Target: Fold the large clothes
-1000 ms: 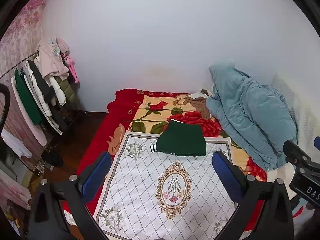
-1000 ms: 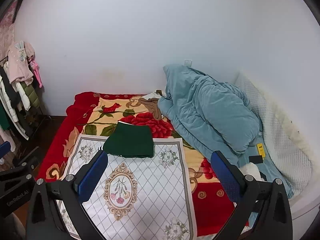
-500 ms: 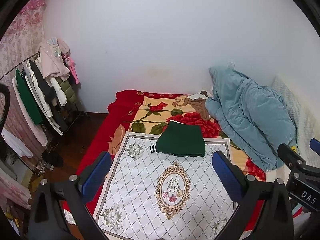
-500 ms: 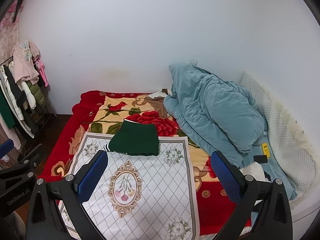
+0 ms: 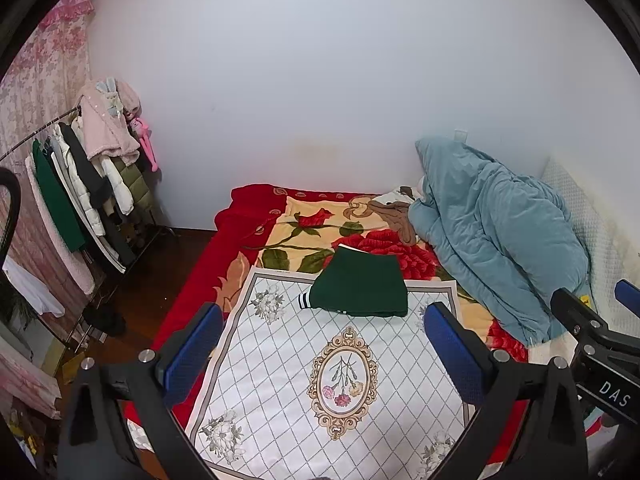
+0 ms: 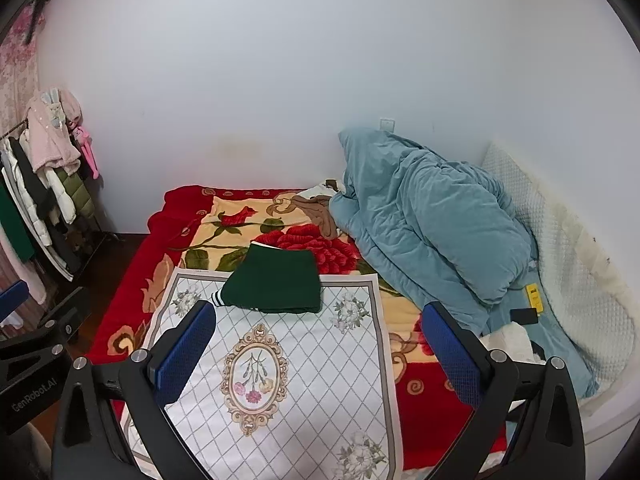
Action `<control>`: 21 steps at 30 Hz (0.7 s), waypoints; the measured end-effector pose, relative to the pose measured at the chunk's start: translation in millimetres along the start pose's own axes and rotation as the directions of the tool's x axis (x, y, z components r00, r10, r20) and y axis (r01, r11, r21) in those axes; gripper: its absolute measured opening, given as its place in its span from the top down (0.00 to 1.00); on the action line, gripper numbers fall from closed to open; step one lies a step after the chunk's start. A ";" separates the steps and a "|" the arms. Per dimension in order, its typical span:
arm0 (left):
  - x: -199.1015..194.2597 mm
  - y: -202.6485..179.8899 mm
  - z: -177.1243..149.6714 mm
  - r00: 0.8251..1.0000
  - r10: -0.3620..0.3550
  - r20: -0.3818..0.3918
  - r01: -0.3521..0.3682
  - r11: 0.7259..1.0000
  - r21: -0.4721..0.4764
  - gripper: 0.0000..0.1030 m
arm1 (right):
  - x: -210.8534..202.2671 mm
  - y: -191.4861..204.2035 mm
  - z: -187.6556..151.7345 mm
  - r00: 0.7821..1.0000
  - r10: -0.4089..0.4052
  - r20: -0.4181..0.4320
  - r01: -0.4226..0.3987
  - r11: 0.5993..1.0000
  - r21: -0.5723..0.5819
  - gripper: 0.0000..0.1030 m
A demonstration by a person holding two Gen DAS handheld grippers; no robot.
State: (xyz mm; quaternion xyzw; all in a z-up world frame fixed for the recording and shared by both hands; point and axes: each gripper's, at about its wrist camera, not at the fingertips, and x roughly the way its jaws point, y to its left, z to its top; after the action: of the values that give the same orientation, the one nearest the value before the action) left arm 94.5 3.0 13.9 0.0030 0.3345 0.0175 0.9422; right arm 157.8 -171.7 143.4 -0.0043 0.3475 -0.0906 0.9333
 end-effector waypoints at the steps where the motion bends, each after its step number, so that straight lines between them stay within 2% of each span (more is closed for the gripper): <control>1: -0.6 0.0 -0.2 1.000 0.002 0.002 -0.002 1.000 0.001 0.00 | -0.6 -0.4 -0.6 1.000 0.000 -0.001 0.000 1.000 0.004 0.00; 21: -3.3 1.4 -1.7 1.000 0.007 0.005 -0.007 1.000 0.003 0.00 | -2.3 -1.7 -1.6 1.000 -0.002 0.002 0.002 1.000 0.006 0.00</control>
State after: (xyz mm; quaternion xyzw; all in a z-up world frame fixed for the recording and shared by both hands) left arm 90.8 4.2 14.7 0.0054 0.3320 0.0201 0.9430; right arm 154.8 -173.0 143.8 -0.0021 0.3461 -0.0927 0.9336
